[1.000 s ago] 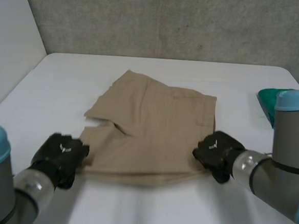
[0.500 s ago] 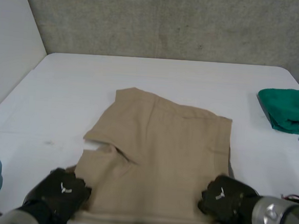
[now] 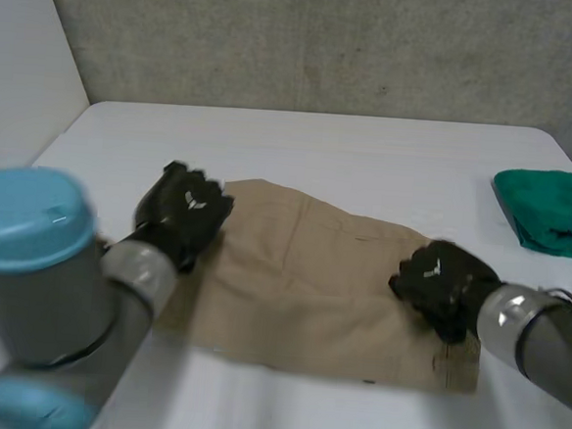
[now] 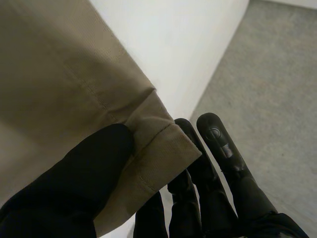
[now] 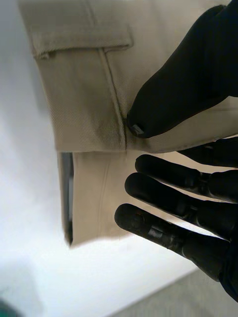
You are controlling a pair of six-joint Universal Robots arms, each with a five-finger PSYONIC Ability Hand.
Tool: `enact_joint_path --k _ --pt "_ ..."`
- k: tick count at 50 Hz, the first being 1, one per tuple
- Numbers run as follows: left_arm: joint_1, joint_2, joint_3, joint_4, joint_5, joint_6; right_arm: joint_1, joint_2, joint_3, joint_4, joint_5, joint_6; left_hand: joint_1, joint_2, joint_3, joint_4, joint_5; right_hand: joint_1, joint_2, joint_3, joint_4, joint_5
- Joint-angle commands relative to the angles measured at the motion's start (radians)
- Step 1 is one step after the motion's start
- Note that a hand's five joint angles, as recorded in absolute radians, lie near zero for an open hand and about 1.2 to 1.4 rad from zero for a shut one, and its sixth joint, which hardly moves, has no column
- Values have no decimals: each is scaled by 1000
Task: Fold the laundry.
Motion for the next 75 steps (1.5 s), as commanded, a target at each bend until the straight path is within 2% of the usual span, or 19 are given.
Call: enact_joint_path --k 1,9,16,23,24,25,26,27,28,29,34,39,42,46,50,53,57,65,75 --pt "-14 -350 357 67 -11 -4 23 184 -163 -231 156 42 255 198 204 197 230 412 217 211 210 223" --pt "-4 -578 636 121 -15 -21 66 356 -304 -443 253 30 255 198 204 197 230 412 217 211 210 223" --pt "3 -715 797 181 -20 -27 83 477 -407 -517 271 28 255 198 204 197 230 412 217 211 210 223" --pt "3 -818 915 181 -34 -26 98 571 -476 -639 293 4 255 198 204 197 230 412 217 211 210 223" --pt "1 -828 918 182 -31 -24 98 577 -483 -641 297 -4 -117 -174 -167 -174 -142 218 24 18 16 29" --pt "0 -830 919 184 -34 -23 98 584 -493 -643 305 -12 -373 -430 -424 -431 -399 -95 -289 -295 -297 -284" --pt "-3 -833 919 187 -37 -24 100 588 -499 -647 317 -18 -568 -625 -618 -625 -593 -339 -534 -540 -541 -528" --pt "-7 -833 919 189 -40 -24 98 589 -514 -647 351 -21 -677 -734 -728 -735 -702 -740 -934 -940 -942 -929" --pt "-8 -832 917 190 -44 -24 98 582 -519 -646 371 -18 -899 -956 -950 -957 -924 -810 -1004 -1010 -1012 -999" --pt "-10 -830 915 190 -49 -26 97 574 -522 -647 386 -13 -967 -1024 -1017 -1025 -992 -810 -1004 -1010 -1012 -999" --pt "-25 -764 877 184 -109 -38 88 438 -490 -635 415 62 -967 -1024 -1017 -1025 -992 -810 -1004 -1010 -1012 -999" --pt "-19 -567 720 181 -123 -111 86 243 -387 -534 406 160 -967 -1024 -1017 -1025 -992 -810 -1004 -1010 -1012 -999" --pt "-14 -465 632 179 -120 -171 83 190 -347 -439 385 191 -967 -1024 -1017 -1025 -992 -810 -1004 -1010 -1012 -999" --pt "-2 -316 489 170 -97 -286 60 100 -255 -229 298 327 -967 -1024 -1017 -1025 -992 -810 -1004 -1010 -1012 -999" --pt "15 -200 325 127 -28 -400 19 60 -156 -144 192 442 -967 -1024 -1017 -1025 -992 -810 -1004 -1010 -1012 -999" --pt "19 -163 261 101 6 -440 -17 42 -70 -155 129 473 -967 -1024 -1017 -1025 -992 -785 -980 -986 -987 -975" --pt "23 -123 169 74 29 -480 -72 2 102 -272 57 484 -967 -1024 -1017 -1025 -992 -668 -862 -868 -869 -857" --pt "35 -95 58 80 32 -484 -97 18 243 -497 49 491 -967 -1024 -1017 -1025 -992 -507 -701 -707 -708 -696" --pt "52 -108 40 80 31 -492 -127 135 230 -566 46 482 -967 -1024 -1017 -1025 -992 -350 -545 -551 -552 -540"
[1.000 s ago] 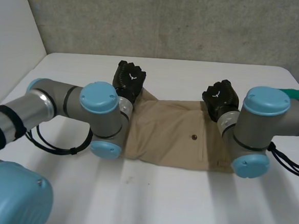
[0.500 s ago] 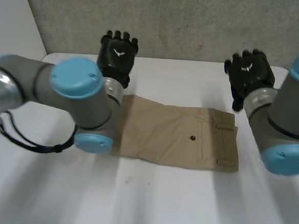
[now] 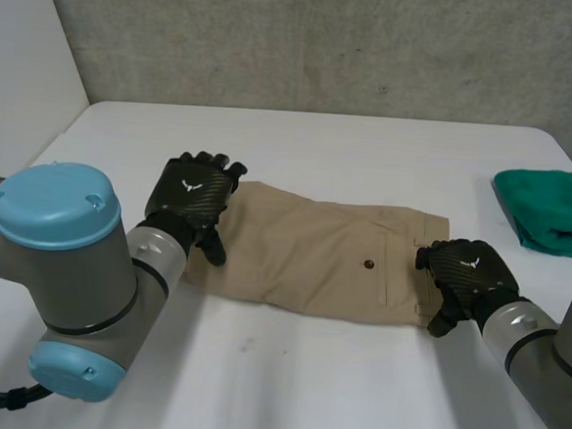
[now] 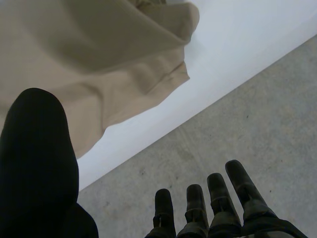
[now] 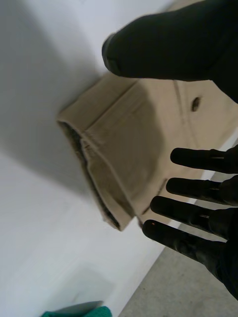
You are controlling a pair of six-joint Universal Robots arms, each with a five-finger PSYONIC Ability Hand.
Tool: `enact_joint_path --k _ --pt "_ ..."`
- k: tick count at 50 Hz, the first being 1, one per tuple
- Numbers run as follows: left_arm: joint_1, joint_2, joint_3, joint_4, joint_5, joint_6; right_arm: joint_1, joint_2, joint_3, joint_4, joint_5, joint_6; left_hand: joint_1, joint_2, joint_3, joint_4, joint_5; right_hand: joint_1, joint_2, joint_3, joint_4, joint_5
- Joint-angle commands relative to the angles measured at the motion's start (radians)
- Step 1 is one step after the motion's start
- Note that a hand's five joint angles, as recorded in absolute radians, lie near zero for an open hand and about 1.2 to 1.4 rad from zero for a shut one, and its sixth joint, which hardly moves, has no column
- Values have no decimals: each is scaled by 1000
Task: Fold the laundry.
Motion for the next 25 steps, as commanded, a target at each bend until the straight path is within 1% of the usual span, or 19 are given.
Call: enact_joint_path --k 1,8,11,12,21,23,25 --pt "8 -12 -3 2 -2 -5 -23 74 -23 -36 1 -6 -25 -31 -38 -29 -46 234 167 166 162 181" --pt "13 -12 -5 2 -2 -5 -24 111 -48 -65 1 -7 -25 -31 -38 -29 -46 483 417 415 412 431" --pt "16 -12 -6 2 -2 -5 -24 126 -60 -65 0 -7 -25 -31 -38 -29 -46 749 683 682 678 697" --pt "16 -12 -6 2 -2 -5 -24 131 -65 -65 1 -7 -25 -31 -38 -29 -46 991 924 923 919 938" --pt "11 -11 -22 2 -4 -5 -49 114 -59 -43 2 -21 -25 -31 -38 -29 -46 993 927 926 922 941" --pt "11 -8 -26 2 -4 -5 -61 94 -52 -36 0 -42 -25 -31 -38 -29 -46 993 927 926 922 941" --pt "11 -3 -32 2 -4 -5 -104 38 -42 -10 0 -93 -25 -31 -38 -29 -46 993 927 926 922 941"
